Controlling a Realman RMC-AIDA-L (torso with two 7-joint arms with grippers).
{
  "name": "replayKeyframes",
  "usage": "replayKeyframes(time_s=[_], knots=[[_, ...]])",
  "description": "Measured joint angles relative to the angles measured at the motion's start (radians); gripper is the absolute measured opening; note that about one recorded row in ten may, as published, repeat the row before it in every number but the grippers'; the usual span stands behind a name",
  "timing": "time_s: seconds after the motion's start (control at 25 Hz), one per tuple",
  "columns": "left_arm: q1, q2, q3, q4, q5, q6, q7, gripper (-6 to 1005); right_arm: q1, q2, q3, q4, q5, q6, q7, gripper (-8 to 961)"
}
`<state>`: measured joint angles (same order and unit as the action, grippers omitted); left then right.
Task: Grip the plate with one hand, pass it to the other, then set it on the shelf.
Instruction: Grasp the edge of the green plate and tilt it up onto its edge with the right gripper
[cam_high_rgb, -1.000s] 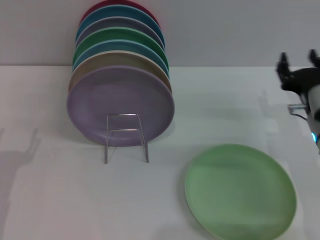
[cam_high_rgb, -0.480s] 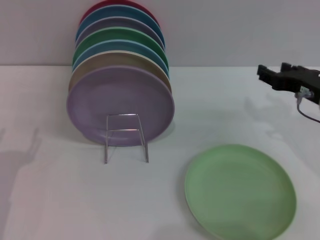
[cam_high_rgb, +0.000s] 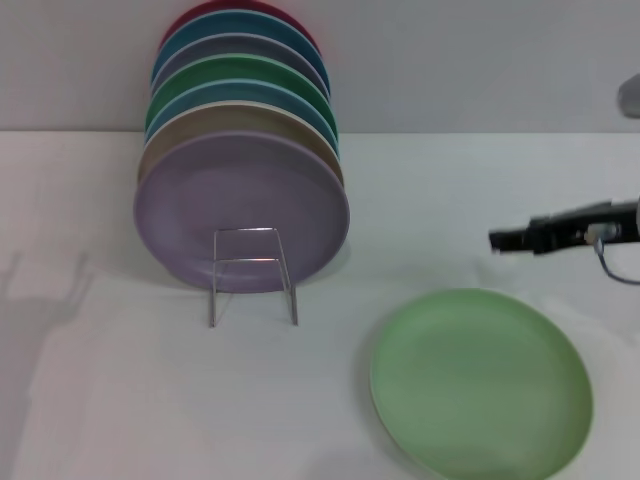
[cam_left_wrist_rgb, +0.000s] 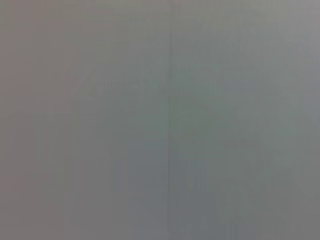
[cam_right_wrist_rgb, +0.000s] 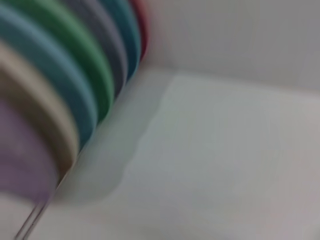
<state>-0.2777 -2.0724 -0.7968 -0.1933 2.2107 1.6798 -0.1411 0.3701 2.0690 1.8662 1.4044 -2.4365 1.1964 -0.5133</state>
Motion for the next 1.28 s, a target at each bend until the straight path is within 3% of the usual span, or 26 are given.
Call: replayKeyframes(time_s=[0.12,0.52,0.76,1.28], knots=[[-0.001,0.000,0.001,0.000,0.000,0.000,0.001,836,0.026,0.001,0.058,0.013,-0.014,0.165,0.032,631],[-0.010,0.000,-0.003,-0.001,-0.004,0.000,0.006,835,0.068,-0.019,0.178,0.022,-0.140,0.370,0.100,632],[-0.020,0.000,-0.005,0.001,-0.005,0.000,0.008,835,0.075,-0.025,0.182,-0.017,-0.148,0.400,0.102,631],[-0.026,0.000,-0.011,0.004,-0.008,-0.002,0.009,835,0.084,-0.010,0.175,-0.115,-0.146,0.388,0.095,626]])
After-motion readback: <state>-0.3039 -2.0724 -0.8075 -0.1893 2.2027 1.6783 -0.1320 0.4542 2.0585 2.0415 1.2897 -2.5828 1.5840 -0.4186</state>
